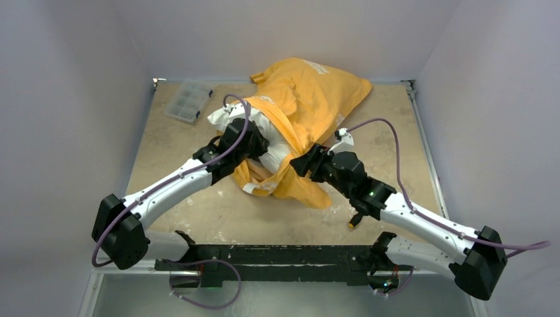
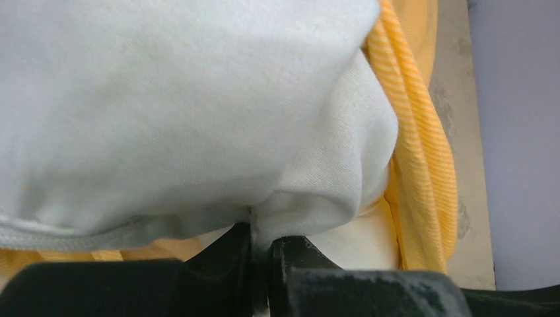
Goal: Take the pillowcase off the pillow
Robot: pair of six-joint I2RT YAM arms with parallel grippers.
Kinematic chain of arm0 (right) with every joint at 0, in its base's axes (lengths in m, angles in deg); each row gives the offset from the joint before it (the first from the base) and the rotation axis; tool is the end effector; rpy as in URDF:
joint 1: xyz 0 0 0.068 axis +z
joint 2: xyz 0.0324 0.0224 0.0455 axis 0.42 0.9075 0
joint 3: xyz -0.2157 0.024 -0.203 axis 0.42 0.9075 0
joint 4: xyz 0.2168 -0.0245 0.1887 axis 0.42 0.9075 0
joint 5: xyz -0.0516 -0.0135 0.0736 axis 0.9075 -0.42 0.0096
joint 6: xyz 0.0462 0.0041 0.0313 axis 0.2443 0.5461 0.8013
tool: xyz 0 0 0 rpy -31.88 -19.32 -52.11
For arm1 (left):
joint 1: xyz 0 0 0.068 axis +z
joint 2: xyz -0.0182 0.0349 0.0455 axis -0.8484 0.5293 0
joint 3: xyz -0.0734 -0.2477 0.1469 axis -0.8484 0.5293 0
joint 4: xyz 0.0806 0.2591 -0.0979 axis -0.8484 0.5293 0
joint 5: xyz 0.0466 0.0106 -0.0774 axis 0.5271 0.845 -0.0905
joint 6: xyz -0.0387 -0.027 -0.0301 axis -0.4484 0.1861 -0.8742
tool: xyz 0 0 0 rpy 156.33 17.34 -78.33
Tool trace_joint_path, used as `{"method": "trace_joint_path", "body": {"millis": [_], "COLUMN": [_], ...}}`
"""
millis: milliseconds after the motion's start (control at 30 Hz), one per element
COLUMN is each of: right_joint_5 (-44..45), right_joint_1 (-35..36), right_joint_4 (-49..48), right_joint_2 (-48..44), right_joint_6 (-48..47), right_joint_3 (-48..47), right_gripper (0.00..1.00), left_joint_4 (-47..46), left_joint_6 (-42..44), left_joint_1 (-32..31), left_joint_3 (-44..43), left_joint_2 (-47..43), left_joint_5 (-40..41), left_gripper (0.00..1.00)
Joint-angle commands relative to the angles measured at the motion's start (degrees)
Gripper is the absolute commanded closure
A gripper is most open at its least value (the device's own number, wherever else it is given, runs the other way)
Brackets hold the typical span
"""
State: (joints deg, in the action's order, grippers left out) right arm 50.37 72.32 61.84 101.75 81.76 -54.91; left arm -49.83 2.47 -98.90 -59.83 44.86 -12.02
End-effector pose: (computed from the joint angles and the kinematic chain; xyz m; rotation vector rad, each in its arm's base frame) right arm 0.1745 0.1770 0.2997 0.1994 1.9769 0.9137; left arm 0.2506 -0.2022 0.3103 -0.2759 2.1193 -0.6145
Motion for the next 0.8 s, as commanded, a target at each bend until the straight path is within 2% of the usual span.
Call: {"method": "trace_joint_path", "body": {"millis": [0, 100, 167, 200, 267, 333, 433, 767], "right_joint_5": [0.08, -0.71, -2.32, -3.43, -5.24, -5.66, -3.48, 2.34], "right_joint_1": [-0.2, -0.2, -0.2, -0.2, -0.2, -0.2, -0.29, -0.29], "right_joint_4": [0.02, -3.86, -6.96, -8.01, -8.85, -9.7, -9.57, -8.79], "right_joint_2": [-0.72, -0.11, -0.38, -0.7, -1.96, -3.94, -5.29, -1.18], "right_joint_6": [4.18, 4.12, 3.29, 3.37, 4.62, 5.93, 10.15, 21.95], "right_joint_3": [2.88, 4.7, 6.3, 7.04, 8.62, 10.57, 12.87, 16.88], "right_gripper": [0.34, 0.42, 0.52, 0.61, 0.83, 0.99, 1.0, 1.0], "left_joint_4": [-3.32, -2.6, -1.85, -1.44, -0.36, 0.47, 1.32, 6.89], "left_joint_6": [2.03, 1.69, 1.66, 1.84, 2.13, 2.31, 2.36, 3.24], "left_joint_1": [5.31, 7.56, 8.26, 8.58, 9.58, 11.35, 16.16, 31.89], "left_joint_3": [-6.39, -8.14, -9.33, -9.92, -10.95, -11.88, -14.38, -27.42], "left_joint_2": [0.46, 0.59, 0.86, 1.09, 1.16, 1.08, 1.56, 8.16], "left_joint_5": [-1.12, -3.51, -4.0, -4.16, -4.38, -5.34, -9.19, -23.92], "left_gripper": [1.0, 1.0, 1.0, 1.0, 1.0, 1.0, 1.0, 1.0]}}
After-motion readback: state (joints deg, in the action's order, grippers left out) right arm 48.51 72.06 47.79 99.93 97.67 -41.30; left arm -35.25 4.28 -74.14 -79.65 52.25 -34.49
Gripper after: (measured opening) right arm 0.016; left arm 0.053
